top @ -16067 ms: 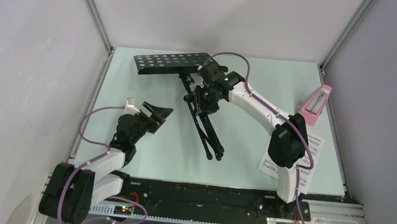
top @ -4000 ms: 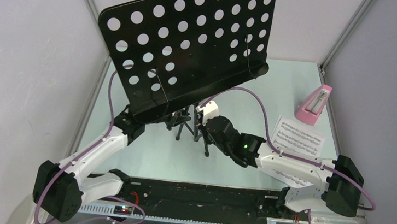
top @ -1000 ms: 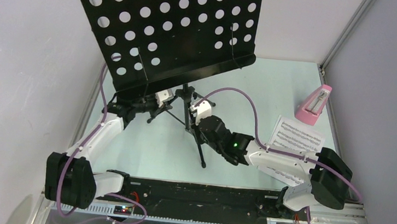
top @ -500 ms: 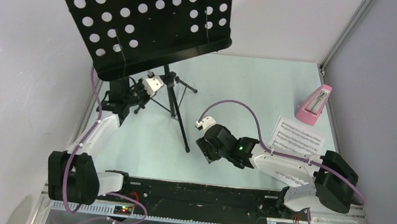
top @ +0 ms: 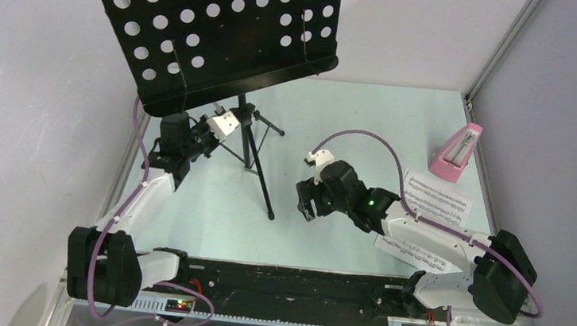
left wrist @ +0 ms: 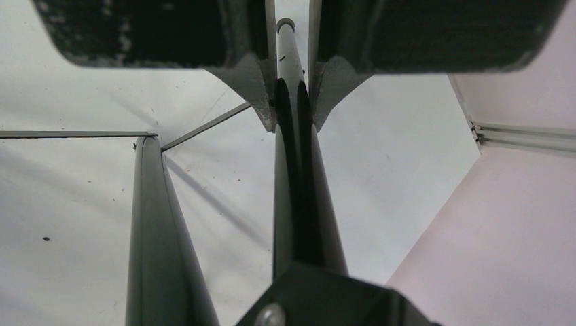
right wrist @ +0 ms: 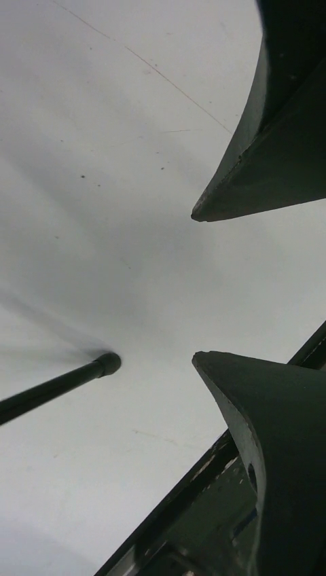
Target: Set up the instrument practice props
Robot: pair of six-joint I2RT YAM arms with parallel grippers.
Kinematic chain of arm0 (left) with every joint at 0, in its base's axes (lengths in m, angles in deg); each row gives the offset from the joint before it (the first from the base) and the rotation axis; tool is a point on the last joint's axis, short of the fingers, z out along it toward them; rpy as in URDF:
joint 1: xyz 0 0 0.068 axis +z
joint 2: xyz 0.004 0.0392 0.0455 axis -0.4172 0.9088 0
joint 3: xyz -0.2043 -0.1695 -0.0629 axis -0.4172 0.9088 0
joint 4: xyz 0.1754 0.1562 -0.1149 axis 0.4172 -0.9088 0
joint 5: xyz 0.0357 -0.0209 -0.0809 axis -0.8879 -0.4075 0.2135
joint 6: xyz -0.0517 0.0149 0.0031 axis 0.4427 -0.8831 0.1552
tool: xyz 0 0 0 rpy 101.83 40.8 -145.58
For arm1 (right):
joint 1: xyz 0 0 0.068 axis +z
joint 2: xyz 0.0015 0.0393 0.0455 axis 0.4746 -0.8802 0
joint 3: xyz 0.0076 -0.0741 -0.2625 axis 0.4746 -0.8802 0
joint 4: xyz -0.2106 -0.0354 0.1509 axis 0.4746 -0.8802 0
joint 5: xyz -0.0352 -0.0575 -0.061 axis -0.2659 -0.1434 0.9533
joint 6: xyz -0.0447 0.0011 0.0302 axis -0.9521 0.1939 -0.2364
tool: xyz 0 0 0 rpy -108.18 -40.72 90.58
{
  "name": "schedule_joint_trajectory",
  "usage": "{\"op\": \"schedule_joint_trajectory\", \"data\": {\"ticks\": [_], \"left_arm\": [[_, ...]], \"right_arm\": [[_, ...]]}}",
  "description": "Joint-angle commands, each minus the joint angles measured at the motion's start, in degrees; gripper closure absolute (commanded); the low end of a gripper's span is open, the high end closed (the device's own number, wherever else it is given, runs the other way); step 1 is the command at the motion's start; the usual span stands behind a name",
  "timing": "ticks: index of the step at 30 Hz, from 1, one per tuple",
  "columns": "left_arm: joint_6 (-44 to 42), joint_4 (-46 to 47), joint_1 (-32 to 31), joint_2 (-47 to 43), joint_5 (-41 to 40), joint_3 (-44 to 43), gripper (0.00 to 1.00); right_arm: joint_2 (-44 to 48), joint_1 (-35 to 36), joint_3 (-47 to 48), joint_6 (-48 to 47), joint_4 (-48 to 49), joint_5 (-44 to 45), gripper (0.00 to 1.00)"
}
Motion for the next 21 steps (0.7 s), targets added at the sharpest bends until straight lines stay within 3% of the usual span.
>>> {"op": "schedule_joint_trajectory", "data": {"ticks": [1,12,21], "left_arm": [[-4.3,6.5,-0.1,-1.2,0.8,0.4,1.0],[-0.8,10.4,1.0,-1.0,3.1,4.6,1.0],[-1.4,10.9,1.3,-1.4,3.0,6.0,1.0]], "right_arm": [[1.4,-5.0,3.9,3.5,6.9,-8.7,0.25],[-8.8,-11.6,15.1,22.6,24.8,-25.4,0.25],[-21.8,-15.3,27.1,35.5,35.3,-29.5,0.24]]}}
